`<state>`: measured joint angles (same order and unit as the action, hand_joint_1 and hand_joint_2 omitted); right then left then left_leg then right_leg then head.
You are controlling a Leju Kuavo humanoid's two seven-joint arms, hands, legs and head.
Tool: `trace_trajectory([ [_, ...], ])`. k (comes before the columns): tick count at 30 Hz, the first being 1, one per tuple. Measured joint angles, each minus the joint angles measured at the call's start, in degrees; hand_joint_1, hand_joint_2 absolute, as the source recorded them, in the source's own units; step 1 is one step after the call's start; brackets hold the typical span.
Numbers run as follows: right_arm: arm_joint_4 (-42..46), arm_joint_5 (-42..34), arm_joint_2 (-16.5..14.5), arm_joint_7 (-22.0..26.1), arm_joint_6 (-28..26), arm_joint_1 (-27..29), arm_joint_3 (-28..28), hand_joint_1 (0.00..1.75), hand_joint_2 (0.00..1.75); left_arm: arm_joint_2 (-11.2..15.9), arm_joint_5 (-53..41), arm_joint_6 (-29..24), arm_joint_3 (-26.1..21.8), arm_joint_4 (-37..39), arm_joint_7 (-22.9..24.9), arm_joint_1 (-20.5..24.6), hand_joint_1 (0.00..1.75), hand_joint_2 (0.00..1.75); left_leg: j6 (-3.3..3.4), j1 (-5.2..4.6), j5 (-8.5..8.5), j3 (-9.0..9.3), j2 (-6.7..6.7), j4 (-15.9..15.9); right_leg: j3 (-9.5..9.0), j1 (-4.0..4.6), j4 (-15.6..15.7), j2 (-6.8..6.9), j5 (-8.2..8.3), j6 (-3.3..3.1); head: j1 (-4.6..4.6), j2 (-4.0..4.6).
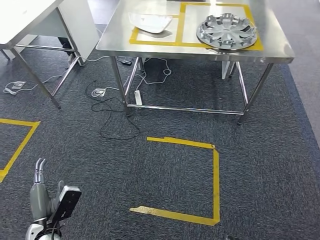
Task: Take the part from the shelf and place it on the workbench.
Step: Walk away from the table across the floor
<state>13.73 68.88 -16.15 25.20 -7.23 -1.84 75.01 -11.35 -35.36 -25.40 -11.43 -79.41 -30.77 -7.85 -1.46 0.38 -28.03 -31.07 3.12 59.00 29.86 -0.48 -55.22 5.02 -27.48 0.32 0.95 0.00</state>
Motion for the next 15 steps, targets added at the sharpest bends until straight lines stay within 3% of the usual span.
trace_trajectory([
  [2, 0.0, 0.0, 0.0, 0.0, 0.0, -0.1, 0.0, 0.00, 0.00, 0.0, 0.0, 0.0, 0.0, 0.0, 0.0, 0.1, 0.00, 0.00, 0.94, -0.51, 0.45, 1.76, 1.62, -3.5, 0.00, 0.23, -0.1, 1.04, 0.06, 0.53, -0.10, 0.00],
  [4, 0.0, 0.0, 0.0, 0.0, 0.0, -0.1, 0.0, 0.00, 0.00, 0.1, 0.0, 0.0, -0.1, 0.0, 0.0, 0.0, 0.00, 0.00, 1.91, -0.69, 0.81, 1.34, 0.48, -3.7, 0.04, 0.15, -0.1, 1.88, 0.09, 1.22, -0.15, 0.00],
  [5, 0.0, 0.0, 0.0, 0.0, 0.0, -0.1, 0.0, 0.00, 0.00, 0.1, 0.0, 0.0, -0.1, 0.0, 0.0, -0.1, 0.00, 0.00, 2.38, -0.63, 1.10, 1.18, -0.11, -3.8, 0.28, 0.03, -0.5, 1.20, -0.34, 1.60, -0.19, 0.00],
  [7, 0.0, 0.0, 0.0, 0.1, 0.0, -0.1, 0.0, 0.00, 0.00, 0.0, 0.0, 0.0, -0.2, 0.0, 0.0, 0.0, 0.00, 0.00, 3.21, -0.43, 1.74, 0.85, -1.40, -4.1, 2.04, -0.17, -4.3, -1.84, -3.15, 2.15, -0.39, 0.00],
  [8, 0.0, 0.0, 0.0, 0.1, 0.0, 0.0, 0.0, 0.00, 0.00, 0.0, 0.1, 0.0, -0.2, 0.0, 0.0, 0.0, 0.00, 0.00, 3.46, -0.48, 1.92, 0.56, -2.02, -4.1, 3.69, -0.18, -8.1, -3.52, -5.34, 2.25, -0.51, 0.00],
  [10, 0.0, 0.0, 0.0, 0.2, 0.0, 0.1, 0.0, 0.00, 0.00, -0.2, 0.3, 0.0, -0.2, 0.0, 0.0, -0.1, 0.00, 0.00, 3.71, -0.70, 2.24, 0.05, -3.46, -4.1, 7.09, -0.12, -15.9, -4.74, -8.65, 2.18, -0.56, 0.00],
  [11, 0.0, 0.0, 0.0, 0.3, 0.0, 0.2, 0.0, 0.00, 0.00, -0.2, 0.4, 0.1, -0.2, 0.0, 0.0, -0.2, 0.00, 0.00, 3.75, -0.83, 2.38, -0.10, -4.27, -4.0, 7.77, -0.09, -17.6, -4.89, -8.78, 2.06, -0.56, 0.00],
  [12, 0.0, 0.0, 0.0, 0.3, 0.0, 0.2, 0.0, 0.00, 0.00, -0.2, 0.5, 0.2, -0.3, 0.0, 0.0, -0.2, 0.00, 0.00, 3.72, -0.94, 2.49, -0.17, -5.11, -4.0, 7.29, -0.08, -16.7, -5.04, -7.70, 1.86, -0.56, 0.00],
  [13, 0.0, 0.0, 0.0, 0.4, 0.0, 0.2, 0.0, 0.00, 0.00, -0.2, 0.6, 0.2, -0.3, 0.0, 0.0, -0.3, 0.00, 0.00, 3.68, -1.03, 2.58, -0.18, -5.95, -3.9, 5.73, -0.07, -13.7, -5.42, -5.71, 1.60, -0.56, 0.00],
  [15, 0.0, 0.0, 0.0, 0.6, 0.0, 0.2, 0.0, 0.00, 0.00, -0.2, 0.7, 0.3, -0.4, 0.0, 0.0, -0.2, 0.00, 0.00, 3.46, -1.13, 2.69, -0.32, -7.45, -3.7, 1.68, -0.18, -5.2, -8.30, -2.08, 0.97, -0.53, 0.00],
])
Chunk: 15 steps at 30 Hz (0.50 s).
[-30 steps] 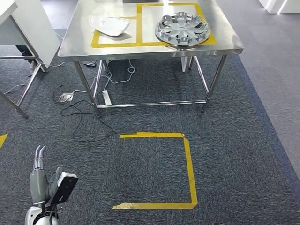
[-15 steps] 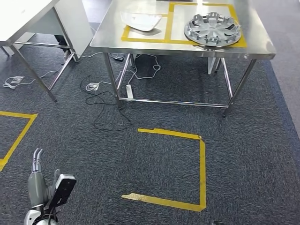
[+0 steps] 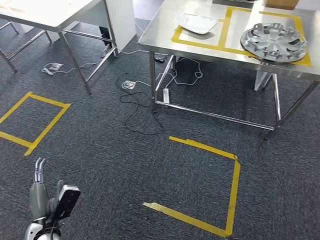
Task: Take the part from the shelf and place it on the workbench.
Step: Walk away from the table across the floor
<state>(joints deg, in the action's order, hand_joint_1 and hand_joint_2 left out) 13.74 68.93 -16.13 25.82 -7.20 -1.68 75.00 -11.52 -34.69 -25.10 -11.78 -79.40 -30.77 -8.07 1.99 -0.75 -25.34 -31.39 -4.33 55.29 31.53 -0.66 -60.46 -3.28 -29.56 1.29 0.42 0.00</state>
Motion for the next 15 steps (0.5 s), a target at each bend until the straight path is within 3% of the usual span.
trace_trajectory([
  [2, 0.0, 0.1, 0.0, 0.1, 0.0, -0.1, 0.0, 0.00, 0.00, 0.0, 0.5, 0.5, -0.1, 0.0, 0.0, 0.1, 0.00, 0.00, -0.53, 0.12, 0.23, -0.67, -1.34, 0.3, -2.29, -0.08, 4.5, -2.35, 0.91, -0.25, 0.01, 0.00],
  [3, 0.0, 0.1, 0.0, 0.2, 0.0, -0.1, 0.0, 0.00, 0.00, 0.0, 1.0, 1.0, -0.2, 0.0, -0.1, 0.1, 0.00, 0.00, -0.92, 0.21, 0.43, -1.06, -2.03, 0.4, -2.51, -0.06, 4.9, -2.33, 0.76, -0.27, 0.02, 0.00],
  [5, 0.0, 0.2, 0.0, 0.3, 0.0, -0.1, 0.0, 0.00, 0.00, 0.0, 2.1, 1.9, -0.7, 0.1, -0.3, 0.0, 0.00, 0.00, -1.63, 0.32, 0.51, -1.66, -2.84, 0.7, -2.64, -0.19, 5.2, -0.85, 0.98, -0.55, 0.04, 0.00],
  [7, 0.1, 0.3, -0.1, 0.3, -0.1, 0.0, 0.0, 0.00, 0.00, 0.1, 3.1, 2.7, -1.3, 0.3, -0.8, 0.1, 0.00, 0.00, -2.32, 0.26, -1.61, -3.19, -0.61, 3.8, -2.77, -0.47, 5.6, 0.95, 1.25, -0.99, 0.50, 0.00],
  [9, 0.1, 0.4, -0.1, 0.3, -0.3, 0.0, 0.0, 0.00, 0.00, 0.1, 3.5, 3.3, -1.7, 0.8, -1.3, 0.4, 0.00, 0.00, -3.05, 0.56, -5.62, -6.64, 2.69, 11.3, -2.75, -0.39, 5.6, 2.84, 1.22, -1.20, 0.92, 0.00],
  [11, 0.2, 0.5, -0.1, 0.2, -0.4, 0.1, 0.0, 0.00, 0.00, 0.0, 3.6, 3.6, -2.1, 1.4, -1.6, 0.3, 0.00, 0.00, -3.59, 1.01, -7.56, -9.24, 3.81, 17.1, -2.66, -0.30, 5.5, 4.70, 1.12, -1.22, 0.95, 0.00],
  [12, 0.2, 0.6, -0.1, 0.2, -0.5, 0.1, 0.0, 0.00, 0.00, 0.0, 3.6, 3.7, -2.2, 1.7, -1.8, 0.2, 0.00, 0.00, -3.72, 1.18, -6.88, -9.01, 4.02, 16.9, -2.67, -0.30, 5.5, 5.54, 1.07, -1.17, 0.96, 0.00],
  [13, 0.2, 0.7, -0.1, 0.1, -0.5, 0.1, 0.0, 0.00, 0.00, 0.0, 3.6, 3.8, -2.3, 1.9, -1.9, 0.2, 0.00, 0.00, -3.74, 1.28, -5.24, -7.56, 4.33, 14.5, -2.76, -0.30, 5.5, 6.32, 0.99, -1.09, 0.97, 0.00],
  [15, 0.2, 0.8, -0.1, -0.2, -0.5, 0.0, 0.0, 0.00, 0.00, -0.1, 3.5, 3.9, -2.4, 2.1, -2.0, 0.3, 0.00, 0.00, -3.41, 1.09, -1.81, -2.90, 6.40, 6.3, -3.09, -0.17, 5.5, 7.63, 0.73, -0.73, 0.97, 0.00],
])
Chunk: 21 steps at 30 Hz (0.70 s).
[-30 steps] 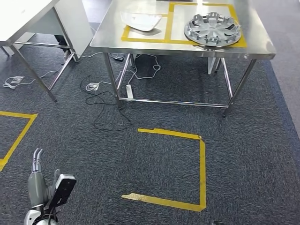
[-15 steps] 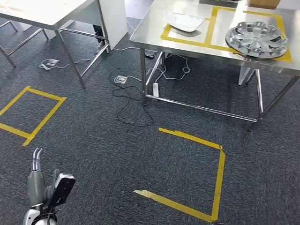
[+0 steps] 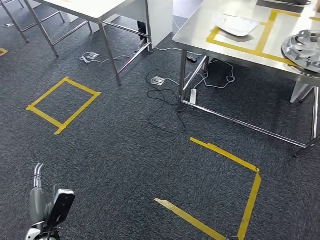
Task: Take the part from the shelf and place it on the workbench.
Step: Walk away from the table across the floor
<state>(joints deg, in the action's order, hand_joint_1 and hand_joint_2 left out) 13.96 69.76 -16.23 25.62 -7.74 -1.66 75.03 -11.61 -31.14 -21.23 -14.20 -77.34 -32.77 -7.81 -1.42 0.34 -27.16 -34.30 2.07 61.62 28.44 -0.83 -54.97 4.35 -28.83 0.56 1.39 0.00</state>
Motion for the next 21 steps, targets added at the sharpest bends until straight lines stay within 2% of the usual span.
trace_trajectory([
  [1, 0.0, 0.1, 0.0, -0.2, 0.0, 0.0, 0.0, 0.00, 0.00, -0.1, 0.0, 0.0, 0.0, 0.0, 0.0, 0.1, 0.00, 0.00, 0.35, -0.22, 0.83, 1.74, 1.06, -3.2, -0.13, 0.16, -0.1, 0.54, -0.17, 0.28, 0.01, 0.00],
  [2, 0.0, 0.1, 0.0, -0.4, 0.0, 0.0, 0.0, 0.00, 0.00, -0.2, 0.0, 0.0, 0.0, 0.0, -0.1, 0.1, 0.00, 0.00, 0.72, -0.45, 1.00, 2.62, 1.83, -4.9, -0.21, 0.32, -0.1, 1.09, -0.32, 0.55, -0.04, 0.00],
  [3, 0.0, 0.2, 0.0, -0.5, -0.1, 0.0, 0.0, 0.00, 0.00, -0.3, -0.1, 0.1, -0.1, 0.0, -0.1, 0.1, 0.00, 0.00, 1.06, -0.68, 0.74, 2.74, 1.95, -5.5, -0.27, 0.47, -0.1, 1.65, -0.42, 0.82, -0.06, 0.00],
  [4, 0.0, 0.3, 0.0, -0.6, -0.1, -0.1, 0.0, 0.00, 0.00, -0.3, -0.1, 0.1, -0.2, 0.1, -0.1, 0.0, 0.00, 0.00, 1.50, -0.70, 0.77, 2.60, 1.36, -5.6, -0.38, 0.49, -0.1, 2.25, -0.51, 1.09, -0.06, 0.00],
  [5, 0.0, 0.4, 0.0, -0.6, -0.1, -0.1, 0.0, 0.00, 0.00, -0.4, -0.1, 0.1, -0.4, 0.1, -0.1, -0.2, 0.00, 0.00, 1.89, -0.64, 0.87, 2.54, 0.79, -5.7, -0.37, 0.41, -0.3, 2.16, -0.78, 1.39, -0.09, 0.00],
  [7, 0.0, 0.6, 0.0, -0.5, -0.1, -0.1, 0.0, 0.00, 0.00, -0.5, 0.0, 0.1, -0.8, 0.2, -0.1, -0.1, 0.00, 0.00, 2.69, -0.41, 1.16, 2.53, -0.42, -6.0, 0.70, 0.20, -2.8, -0.30, -2.77, 1.86, -0.29, 0.00],
  [9, 0.0, 0.8, 0.0, -0.5, -0.1, 0.0, 0.1, 0.00, 0.00, -0.7, 0.2, 0.2, -1.1, 0.9, 0.0, 0.2, 0.00, 0.00, 3.18, -0.35, 1.32, 2.40, -1.74, -6.0, 4.25, 0.13, -10.4, -3.39, -6.69, 1.98, -0.61, 0.00],
  [10, 0.1, 0.9, 0.0, -0.5, -0.1, 0.1, 0.1, 0.00, 0.00, -0.8, 0.5, 0.3, -1.3, 1.6, 0.0, 0.4, 0.00, 0.00, 3.28, -0.42, 1.35, 2.35, -2.49, -6.0, 6.32, 0.17, -14.6, -3.97, -8.30, 1.97, -0.66, 0.00],
  [11, 0.1, 1.0, 0.0, -0.6, -0.1, 0.2, 0.1, 0.00, 0.00, -0.8, 1.0, 0.3, -1.7, 2.6, 0.0, 0.6, 0.00, 0.00, 3.34, -0.50, 1.37, 2.34, -3.24, -6.0, 7.84, 0.21, -17.4, -4.20, -8.91, 1.94, -0.69, 0.00],
  [12, 0.1, 1.1, 0.0, -0.6, -0.1, 0.3, 0.1, 0.00, 0.00, -0.8, 1.7, 0.4, -2.2, 3.7, 0.0, 0.9, 0.00, 0.00, 3.35, -0.56, 1.38, 2.36, -4.02, -6.0, 8.36, 0.23, -17.9, -4.30, -8.27, 1.85, -0.70, 0.00],
  [13, 0.2, 1.4, 0.0, -0.6, -0.1, 0.3, 0.1, 0.00, 0.00, -0.7, 2.7, 0.9, -2.9, 5.2, 0.0, 1.3, 0.00, 0.00, 3.35, -0.60, 1.37, 2.41, -4.84, -5.9, 7.74, 0.22, -16.0, -4.48, -6.48, 1.74, -0.70, 0.00],
  [14, 0.2, 1.6, 0.0, -0.6, -0.1, 0.4, 0.1, 0.00, 0.00, -0.6, 4.0, 1.7, -3.9, 7.2, -0.3, 2.0, 0.00, 0.00, 3.30, -0.60, 1.35, 2.45, -5.67, -5.8, 6.20, 0.18, -12.2, -5.11, -4.01, 1.61, -0.71, 0.00],
  [15, 0.2, 1.9, 0.0, -0.6, 0.0, 0.4, 0.2, 0.00, 0.00, -0.4, 5.5, 2.7, -5.0, 9.4, -0.7, 2.7, 0.00, 0.00, 3.17, -0.64, 1.33, 2.42, -6.45, -5.7, 4.44, 0.08, -8.1, -6.44, -2.06, 1.48, -0.72, 0.00],
  [16, 0.2, 2.2, 0.0, -0.7, 0.0, 0.4, 0.1, 0.00, 0.00, -0.1, 7.0, 3.8, -6.2, 11.9, -1.3, 3.6, 0.00, 0.00, 2.98, -0.67, 1.29, 2.27, -7.22, -5.4, 2.79, -0.06, -4.5, -7.66, -0.78, 1.38, -0.73, 0.00],
  [17, 0.2, 2.4, 0.0, -0.7, 0.0, 0.4, 0.1, 0.00, 0.00, 0.3, 8.2, 4.6, -7.5, 14.8, -2.0, 4.6, 0.00, 0.00, 2.67, -0.67, 1.34, 2.02, -7.87, -5.2, 1.76, -0.15, -2.4, -8.64, -0.29, 1.28, -0.74, 0.00],
  [18, 0.2, 2.7, 0.1, -0.8, 0.1, 0.3, 0.1, 0.00, 0.00, 0.8, 9.1, 5.1, -9.0, 17.9, -2.5, 5.5, 0.00, 0.00, 2.30, -0.64, 1.46, 1.72, -8.48, -5.1, 1.33, -0.15, -1.7, -9.01, -0.47, 1.16, -0.76, 0.00],
  [20, 0.2, 3.4, 0.1, -0.8, 0.3, 0.3, 0.1, 0.00, 0.00, 2.3, 10.1, 5.8, -12.2, 25.0, -3.6, 7.0, 0.00, 0.00, 1.59, -0.50, 1.63, 1.31, -9.17, -5.0, 1.09, -0.18, -1.5, -7.97, -0.31, 0.72, -0.78, 0.00],
  [21, 0.2, 3.7, 0.2, -0.8, 0.4, 0.3, 0.1, 0.00, 0.00, 3.0, 10.3, 5.9, -13.9, 28.6, -4.0, 7.6, 0.00, 0.00, 1.27, -0.53, 1.23, 1.04, -8.36, -4.5, 0.99, -0.23, -1.3, -7.35, -0.20, 0.39, -0.66, 0.00],
])
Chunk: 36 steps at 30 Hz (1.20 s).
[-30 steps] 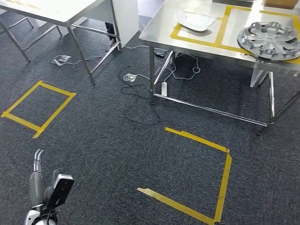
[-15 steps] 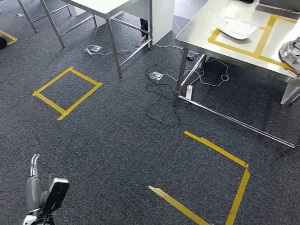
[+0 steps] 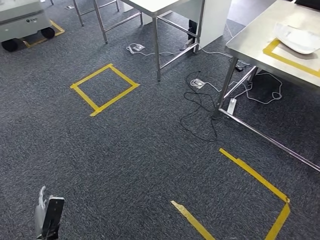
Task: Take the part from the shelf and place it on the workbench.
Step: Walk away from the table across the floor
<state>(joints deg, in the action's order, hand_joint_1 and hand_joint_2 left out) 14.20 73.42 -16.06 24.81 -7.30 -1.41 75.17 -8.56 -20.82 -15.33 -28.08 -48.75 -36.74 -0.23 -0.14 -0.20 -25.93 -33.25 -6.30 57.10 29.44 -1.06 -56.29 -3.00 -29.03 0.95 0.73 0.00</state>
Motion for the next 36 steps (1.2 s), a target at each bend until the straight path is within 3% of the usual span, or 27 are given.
trace_trajectory([
  [1, 0.0, 0.2, 0.0, 0.0, 0.1, 0.0, 0.0, 0.00, 0.00, 0.7, 0.0, 0.0, -1.5, 3.5, -0.2, 0.6, 0.00, 0.00, -0.31, -0.04, -0.97, -0.67, 1.37, 1.4, -0.12, -0.07, 0.2, 0.70, 0.08, -0.34, 0.23, 0.00],
  [3, 0.0, 0.6, 0.1, 0.0, 0.2, 0.1, 0.0, 0.00, 0.00, 1.8, 0.1, 0.6, -4.0, 9.7, -0.1, 1.7, 0.00, 0.00, -0.89, 0.05, -4.33, -3.69, 4.56, 7.6, -0.26, 0.05, 0.3, 2.36, -0.01, -0.88, 0.62, 0.00],
  [5, 0.0, 1.0, 0.4, 0.1, 0.6, 0.2, 0.0, 0.00, 0.00, 2.6, 0.1, 1.7, -6.1, 15.0, 0.8, 2.2, 0.00, 0.00, -1.31, 0.38, -6.94, -7.18, 5.59, 14.6, -0.28, 0.26, 0.3, 4.14, -0.22, -1.10, 0.66, 0.00],
  [6, 0.0, 1.3, 0.6, 0.2, 0.9, 0.2, -0.1, 0.00, 0.00, 3.0, 0.0, 1.9, -6.9, 17.5, 1.4, 2.2, 0.00, 0.00, -1.40, 0.52, -6.82, -7.76, 5.76, 15.8, -0.34, 0.32, 0.3, 4.98, -0.34, -1.12, 0.68, 0.00],
  [7, 0.0, 1.5, 0.8, 0.2, 1.1, 0.2, -0.1, 0.00, 0.00, 3.2, -0.2, 2.0, -7.6, 19.6, 2.0, 2.1, 0.00, 0.00, -1.40, 0.61, -5.63, -7.13, 5.95, 14.6, -0.46, 0.37, 0.3, 5.76, -0.46, -1.07, 0.68, 0.00],
  [8, 0.0, 1.6, 1.0, 0.3, 1.3, 0.1, -0.1, 0.00, 0.00, 3.5, -0.4, 2.0, -8.2, 21.5, 2.7, 2.0, 0.00, 0.00, -1.30, 0.64, -3.73, -5.41, 6.41, 11.5, -0.65, 0.40, 0.3, 6.50, -0.62, -1.00, 0.68, 0.00],
  [10, 0.0, 1.8, 1.2, 0.4, 1.6, 0.0, -0.2, 0.00, 0.00, 3.8, -0.6, 2.1, -9.1, 24.5, 3.6, 1.9, 0.00, 0.00, -0.81, 0.30, -0.87, -1.20, 8.93, 3.7, -1.08, 0.63, 0.2, 7.85, -1.06, -0.65, 0.69, 0.00],
  [12, 0.0, 2.1, 1.4, 0.4, 1.6, -0.1, -0.2, 0.00, 0.00, 4.0, -0.8, 2.1, -9.8, 26.8, 4.4, 2.0, 0.00, 0.00, -0.11, -0.18, -0.47, 0.67, 10.43, 0.1, -1.31, 0.94, 0.3, 9.09, -1.53, -0.08, 0.63, 0.00],
  [14, 0.0, 2.3, 1.6, 0.4, 1.4, -0.3, -0.3, 0.00, 0.00, 4.2, -1.2, 2.0, -10.4, 28.6, 5.3, 1.7, 0.00, 0.00, 0.56, -0.38, -0.61, 0.66, 9.30, -0.1, -1.85, 0.99, 0.5, 10.30, -1.88, 0.52, 0.60, 0.00],
  [15, 0.0, 2.4, 1.6, 0.4, 1.3, -0.4, -0.3, 0.00, 0.00, 4.2, -1.5, 1.8, -10.6, 29.3, 5.8, 1.5, 0.00, 0.00, 0.88, -0.32, -0.53, 0.78, 8.67, -0.4, -1.98, 0.90, 0.3, 10.01, -2.26, 0.85, 0.58, 0.00],
  [16, 0.0, 2.4, 1.6, 0.3, 1.2, -0.5, -0.4, 0.00, 0.00, 4.2, -1.8, 1.6, -10.7, 30.0, 6.3, 1.4, 0.00, 0.00, 1.24, -0.21, -0.38, 0.88, 8.03, -0.6, -1.73, 0.80, -0.7, 8.86, -3.12, 1.10, 0.46, 0.00],
  [17, -0.1, 2.5, 1.6, 0.3, 1.1, -0.5, -0.5, 0.00, 0.00, 4.2, -2.2, 1.4, -10.7, 30.6, 6.8, 1.4, 0.00, 0.00, 1.59, -0.08, -0.22, 0.99, 7.34, -0.8, -0.70, 0.71, -3.0, 7.18, -4.59, 1.31, 0.29, 0.00],
  [19, -0.1, 2.5, 1.7, 0.1, 1.0, -0.4, -0.6, 0.00, 0.00, 4.1, -2.9, 0.9, -10.8, 31.6, 8.0, 1.6, 0.00, 0.00, 2.04, 0.00, -0.15, 0.96, 5.91, -0.8, 3.23, 0.58, -10.9, 3.90, -8.42, 1.40, -0.01, 0.00],
  [20, -0.1, 2.6, 1.8, 0.0, 1.0, -0.3, -0.6, 0.00, 0.00, 4.1, -3.2, 0.8, -10.9, 32.0, 8.7, 1.6, 0.00, 0.00, 2.13, -0.05, -0.18, 0.96, 5.13, -0.8, 5.27, 0.56, -14.8, 3.31, -9.69, 1.40, -0.04, 0.00],
  [21, -0.2, 2.6, 1.8, 0.0, 1.0, -0.2, -0.6, 0.00, 0.00, 4.1, -3.4, 0.6, -10.9, 32.4, 9.4, 1.6, 0.00, 0.00, 2.16, -0.09, -0.21, 1.00, 4.31, -0.8, 6.65, 0.56, -16.9, 3.10, -9.87, 1.38, -0.04, 0.00],
  [22, -0.2, 2.7, 1.9, 0.0, 1.0, -0.1, -0.6, 0.00, 0.00, 4.0, -3.7, 0.5, -11.0, 32.8, 10.0, 1.5, 0.00, 0.00, 2.16, -0.11, -0.23, 1.07, 3.50, -0.8, 7.04, 0.55, -16.9, 3.01, -8.86, 1.34, -0.04, 0.00],
  [23, -0.3, 2.8, 1.9, 0.0, 1.0, -0.2, -0.7, 0.00, 0.00, 3.8, -3.9, 0.4, -11.1, 33.2, 10.7, 1.5, 0.00, 0.00, 2.11, -0.10, -0.27, 1.19, 2.62, -0.7, 6.26, 0.51, -14.3, 2.74, -6.68, 1.28, -0.04, 0.00],
  [25, -0.3, 2.9, 2.0, 0.0, 0.9, -0.2, -0.8, 0.00, 0.00, 3.5, -4.4, 0.3, -11.1, 33.7, 11.9, 1.5, 0.00, 0.00, 1.83, -0.13, -0.44, 1.28, 0.95, -0.5, 3.09, 0.19, -6.2, 0.02, -2.10, 1.13, -0.07, 0.00],
  [26, -0.4, 3.0, 2.0, 0.0, 0.9, -0.2, -0.8, 0.00, 0.00, 3.4, -4.7, 0.2, -11.1, 33.9, 12.5, 1.5, 0.00, 0.00, 1.59, -0.14, -0.50, 1.15, 0.16, -0.3, 1.69, -0.01, -2.9, -1.54, -0.86, 1.07, -0.05, 0.00],
  [27, -0.4, 3.1, 2.0, 0.0, 0.9, -0.2, -0.9, 0.00, 0.00, 3.3, -4.9, 0.2, -11.1, 34.1, 13.0, 1.5, 0.00, 0.00, 1.27, -0.10, -0.48, 0.91, -0.54, -0.2, 0.88, -0.13, -1.3, -2.73, -0.53, 1.00, -0.05, 0.00],
  [28, -0.5, 3.2, 2.0, 0.0, 0.9, -0.3, -0.9, 0.00, 0.00, 3.2, -5.0, 0.2, -11.1, 34.3, 13.5, 1.5, 0.00, 0.00, 0.89, -0.02, -0.37, 0.64, -1.23, -0.1, 0.58, -0.12, -0.9, -3.08, -0.76, 0.88, -0.03, 0.00],
  [29, -0.5, 3.3, 2.1, 0.0, 0.9, -0.3, -1.0, 0.00, 0.00, 3.2, -5.1, 0.2, -11.1, 34.5, 13.9, 1.4, 0.00, 0.00, 0.52, 0.16, -0.21, 0.40, -1.97, -0.2, 0.37, -0.05, -0.7, -2.43, -0.73, 0.68, -0.01, 0.00],
  [30, -0.6, 3.4, 2.1, 0.0, 0.9, -0.3, -1.0, 0.00, 0.00, 3.2, -5.2, 0.3, -11.1, 34.7, 14.3, 1.2, 0.00, 0.00, 0.18, 0.25, -0.26, 0.23, -2.11, 0.0, 0.16, -0.03, -0.5, -1.63, -0.61, 0.40, -0.02, 0.00],
  [32, -0.6, 3.5, 2.1, 0.0, 0.8, -0.3, -1.0, 0.00, 0.00, 3.1, -5.5, 0.3, -11.2, 35.0, 14.9, 1.0, 0.00, 0.00, -0.41, 0.18, -1.99, -1.04, 0.47, 2.6, -0.29, -0.07, 0.0, 0.22, -0.41, -0.32, 0.34, 0.00],
  [34, -0.6, 3.5, 2.1, 0.0, 0.8, -0.2, -1.1, 0.00, 0.00, 2.9, -5.9, 0.4, -11.2, 35.1, 15.4, 1.2, 0.00, 0.00, -0.93, 0.25, -5.60, -4.34, 4.35, 9.4, -0.58, 0.10, 0.2, 2.28, -0.54, -0.80, 0.66, 0.00],
  [36, -0.6, 3.5, 2.1, 0.1, 0.8, -0.1, -1.1, 0.00, 0.00, 2.8, -6.3, 0.4, -11.2, 35.3, 15.9, 1.3, 0.00, 0.00, -1.26, 0.56, -7.76, -7.43, 5.66, 15.6, -0.68, 0.33, 0.2, 4.32, -0.77, -0.93, 0.67, 0.00],
])
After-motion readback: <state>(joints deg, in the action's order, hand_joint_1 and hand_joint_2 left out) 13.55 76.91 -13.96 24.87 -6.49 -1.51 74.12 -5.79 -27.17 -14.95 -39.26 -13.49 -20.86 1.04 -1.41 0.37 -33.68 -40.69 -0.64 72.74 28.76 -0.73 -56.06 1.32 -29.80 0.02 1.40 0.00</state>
